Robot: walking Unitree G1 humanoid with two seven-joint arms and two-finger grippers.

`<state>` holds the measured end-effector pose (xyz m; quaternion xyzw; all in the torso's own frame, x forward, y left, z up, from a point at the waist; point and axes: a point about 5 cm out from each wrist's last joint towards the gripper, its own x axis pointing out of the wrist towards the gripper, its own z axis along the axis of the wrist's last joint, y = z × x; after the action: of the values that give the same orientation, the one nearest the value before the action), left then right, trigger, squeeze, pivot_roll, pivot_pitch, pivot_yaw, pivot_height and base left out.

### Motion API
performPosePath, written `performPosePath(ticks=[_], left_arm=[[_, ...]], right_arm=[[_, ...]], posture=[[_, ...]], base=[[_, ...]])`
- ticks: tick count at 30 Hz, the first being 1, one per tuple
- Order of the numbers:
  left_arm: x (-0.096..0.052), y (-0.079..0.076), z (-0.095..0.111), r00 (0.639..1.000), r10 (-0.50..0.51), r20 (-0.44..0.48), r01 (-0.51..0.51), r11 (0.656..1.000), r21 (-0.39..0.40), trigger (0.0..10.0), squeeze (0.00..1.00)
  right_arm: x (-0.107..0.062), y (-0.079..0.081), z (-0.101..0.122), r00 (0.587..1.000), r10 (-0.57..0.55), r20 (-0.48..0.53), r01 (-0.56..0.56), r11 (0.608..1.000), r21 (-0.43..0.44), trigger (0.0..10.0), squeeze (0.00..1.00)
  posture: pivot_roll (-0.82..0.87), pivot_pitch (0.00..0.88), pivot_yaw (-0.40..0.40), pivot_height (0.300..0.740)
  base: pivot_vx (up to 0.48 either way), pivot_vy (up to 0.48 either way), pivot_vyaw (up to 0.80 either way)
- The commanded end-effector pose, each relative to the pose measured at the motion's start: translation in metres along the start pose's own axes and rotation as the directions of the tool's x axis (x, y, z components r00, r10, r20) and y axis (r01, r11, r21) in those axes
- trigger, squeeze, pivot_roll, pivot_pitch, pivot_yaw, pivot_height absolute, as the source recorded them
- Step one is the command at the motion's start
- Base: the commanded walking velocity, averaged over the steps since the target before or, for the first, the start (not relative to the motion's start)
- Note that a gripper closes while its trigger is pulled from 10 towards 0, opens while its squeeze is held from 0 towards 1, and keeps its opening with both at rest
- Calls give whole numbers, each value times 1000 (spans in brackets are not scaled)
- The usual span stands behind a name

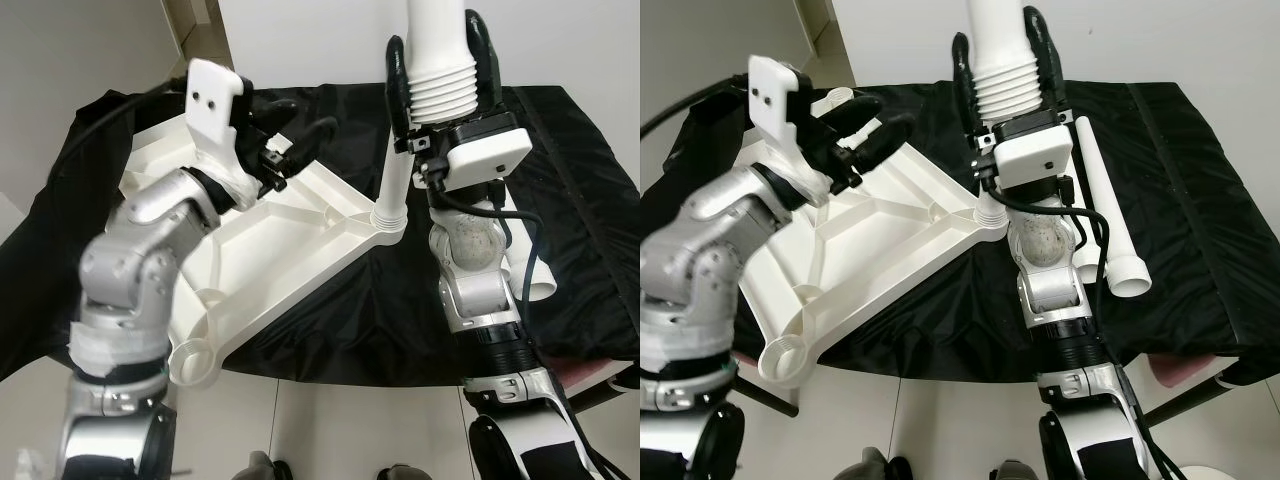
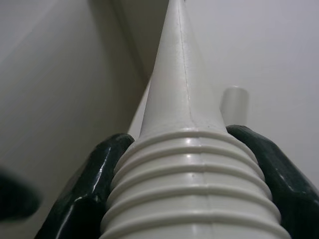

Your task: Building children table

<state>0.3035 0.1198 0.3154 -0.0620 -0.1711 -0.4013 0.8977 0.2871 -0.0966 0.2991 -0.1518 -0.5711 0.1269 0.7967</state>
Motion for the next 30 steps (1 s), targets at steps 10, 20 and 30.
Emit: performPosePath(ticks=[10,20,30], left_arm=[[-11,-10,13,959,-281,43,284,942,-181,10000,1000],[-11,-13,22,938,-328,113,347,885,-310,10000,0],[-3,-12,24,937,-316,147,349,835,-426,10000,0]], right_arm=[[-45,25,-9,979,184,-88,-182,983,27,10000,0],[-65,37,-17,956,255,-143,-251,967,44,10000,0],[-76,42,-11,951,290,-104,-294,956,-18,10000,0]], posture=[[-113,84,114,740],[-110,75,109,740],[-108,83,117,740]], base=[[0,0,0],[0,0,0],[0,0,0]])
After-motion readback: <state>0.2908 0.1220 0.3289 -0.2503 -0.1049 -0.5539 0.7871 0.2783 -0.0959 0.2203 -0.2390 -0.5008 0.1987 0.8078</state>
